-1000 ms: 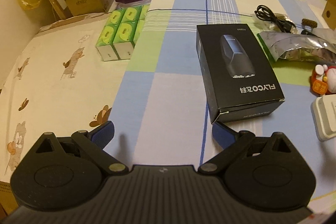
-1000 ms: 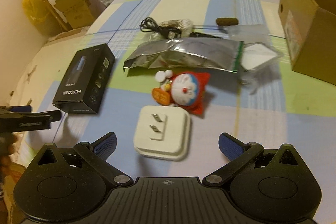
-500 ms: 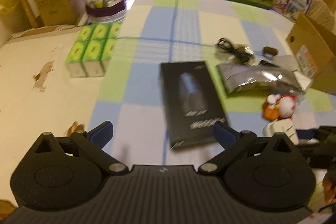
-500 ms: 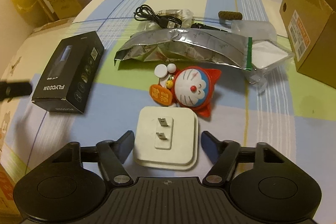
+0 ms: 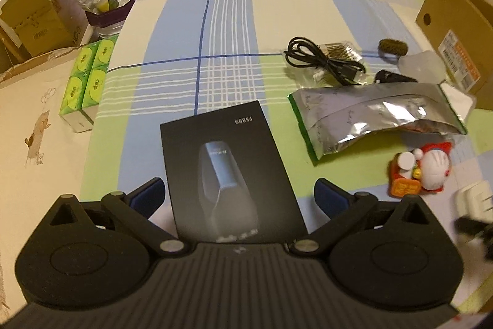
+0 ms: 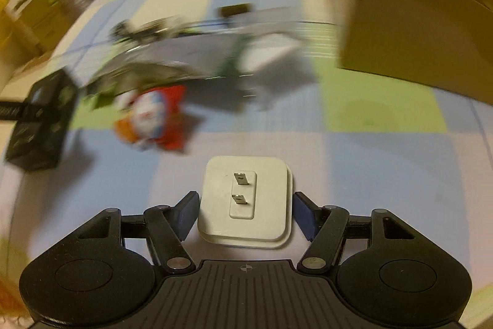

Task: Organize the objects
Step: 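Grasp black FLYCO box with left gripper while right gripper grasps white plug adapter, then carry black box and white plug over the cardboard box with both grippers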

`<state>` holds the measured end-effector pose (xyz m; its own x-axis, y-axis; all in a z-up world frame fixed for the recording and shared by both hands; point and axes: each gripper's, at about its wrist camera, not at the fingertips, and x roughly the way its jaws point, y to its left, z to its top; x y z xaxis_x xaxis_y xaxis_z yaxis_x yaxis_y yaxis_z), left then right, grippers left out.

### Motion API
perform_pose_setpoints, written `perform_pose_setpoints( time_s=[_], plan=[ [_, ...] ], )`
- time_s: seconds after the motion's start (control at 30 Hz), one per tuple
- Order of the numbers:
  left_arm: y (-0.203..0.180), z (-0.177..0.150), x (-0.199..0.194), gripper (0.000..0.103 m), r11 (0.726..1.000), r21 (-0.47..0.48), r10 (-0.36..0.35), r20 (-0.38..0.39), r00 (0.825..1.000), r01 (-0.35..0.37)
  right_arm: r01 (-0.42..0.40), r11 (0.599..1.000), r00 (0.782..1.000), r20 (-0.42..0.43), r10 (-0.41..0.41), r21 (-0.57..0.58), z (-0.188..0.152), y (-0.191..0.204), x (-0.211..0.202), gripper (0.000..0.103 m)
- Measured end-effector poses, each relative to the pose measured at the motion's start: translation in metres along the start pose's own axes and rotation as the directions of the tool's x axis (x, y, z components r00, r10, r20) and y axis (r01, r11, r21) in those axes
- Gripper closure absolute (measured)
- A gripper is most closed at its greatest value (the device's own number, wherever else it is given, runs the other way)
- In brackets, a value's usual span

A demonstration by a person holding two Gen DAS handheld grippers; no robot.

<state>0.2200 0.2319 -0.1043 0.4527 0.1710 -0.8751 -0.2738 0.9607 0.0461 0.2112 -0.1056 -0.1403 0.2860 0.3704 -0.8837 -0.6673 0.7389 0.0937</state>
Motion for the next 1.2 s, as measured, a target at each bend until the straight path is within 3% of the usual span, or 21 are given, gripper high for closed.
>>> perform_pose_setpoints(
  time_s=[0.27,0.33,0.73,0.97,1.2],
  plan=[
    [-0.003,0.002,0.014,0.012,1.000,0.007,0.015,-0.036,0.999,-0.015,0.108,0.991,0.994,0.024,-0.110,0.073,0.004,-0.042,-0.005,0.041],
    [-0.003,-0.001,0.017,0.020,1.000,0.008,0.025,-0.051,0.998,-0.024,0.106,0.992,0.994,0.023,-0.108,0.074,0.006,-0.046,-0.005,0.041],
    [-0.015,-0.012,-0.008,0.023,0.990,-0.093,0.103,-0.034,0.994,-0.106,0.019,0.999,0.999,0.048,-0.018,-0.030,0.031,-0.068,-0.017,0.041],
    [-0.065,0.004,-0.054,0.023,0.986,-0.135,0.103,0.041,0.994,-0.096,-0.066,0.993,0.994,0.079,0.073,-0.096,0.052,-0.099,-0.043,0.041],
    [-0.150,0.044,-0.090,0.023,0.994,-0.113,0.019,0.165,0.986,-0.001,-0.126,0.983,0.980,0.134,0.144,-0.135,0.069,-0.145,-0.074,0.041]
  ],
)
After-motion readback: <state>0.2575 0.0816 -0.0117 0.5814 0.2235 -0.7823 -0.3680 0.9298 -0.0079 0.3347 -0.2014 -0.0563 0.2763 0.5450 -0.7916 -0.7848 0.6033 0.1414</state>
